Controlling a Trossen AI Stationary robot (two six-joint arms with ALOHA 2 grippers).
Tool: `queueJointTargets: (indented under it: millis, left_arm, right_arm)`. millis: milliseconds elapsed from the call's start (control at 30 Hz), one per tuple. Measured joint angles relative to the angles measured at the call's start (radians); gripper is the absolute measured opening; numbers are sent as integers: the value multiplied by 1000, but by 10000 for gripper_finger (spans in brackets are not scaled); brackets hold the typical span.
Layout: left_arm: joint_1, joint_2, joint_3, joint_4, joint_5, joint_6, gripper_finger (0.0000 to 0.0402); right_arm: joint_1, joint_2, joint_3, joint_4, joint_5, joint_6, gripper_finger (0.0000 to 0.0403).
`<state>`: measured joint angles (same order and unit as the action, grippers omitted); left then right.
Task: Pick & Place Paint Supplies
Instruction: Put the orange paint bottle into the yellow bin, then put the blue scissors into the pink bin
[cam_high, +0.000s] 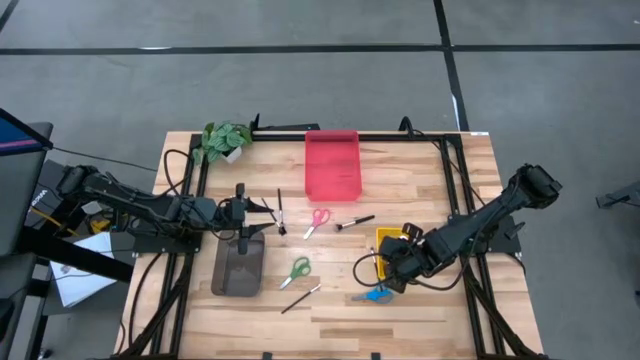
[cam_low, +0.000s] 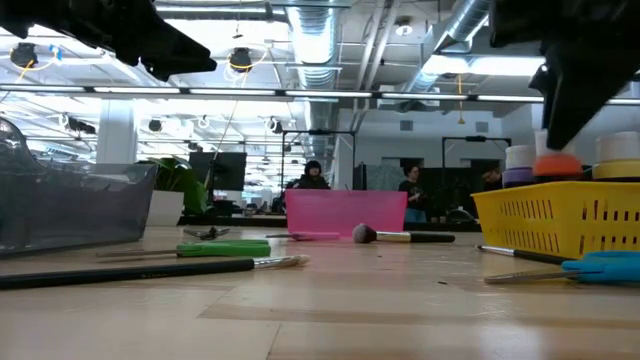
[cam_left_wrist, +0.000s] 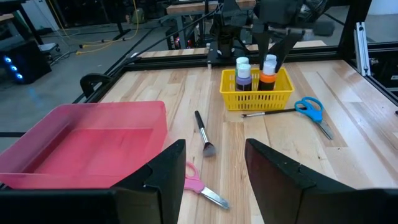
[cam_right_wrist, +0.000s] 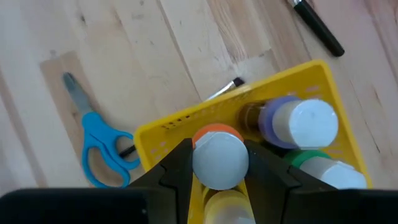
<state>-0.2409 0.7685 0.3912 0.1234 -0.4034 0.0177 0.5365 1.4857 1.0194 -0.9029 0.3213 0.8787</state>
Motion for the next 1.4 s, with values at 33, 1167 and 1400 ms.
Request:
queueJointTargets:
  millis: [33, 1167, 1400]
  left_arm:
    - [0, 0, 0, 1, 0, 0, 158]
    - [0, 0, 0, 15, 0, 2, 158]
    - [0, 0, 0, 17, 0, 4, 158]
  right_arm:
    - [0, 0, -13, 9, -3, 0, 109]
    - [71, -243, -40, 48, 191, 156, 213]
    - [110, -228, -39, 92, 152, 243, 213]
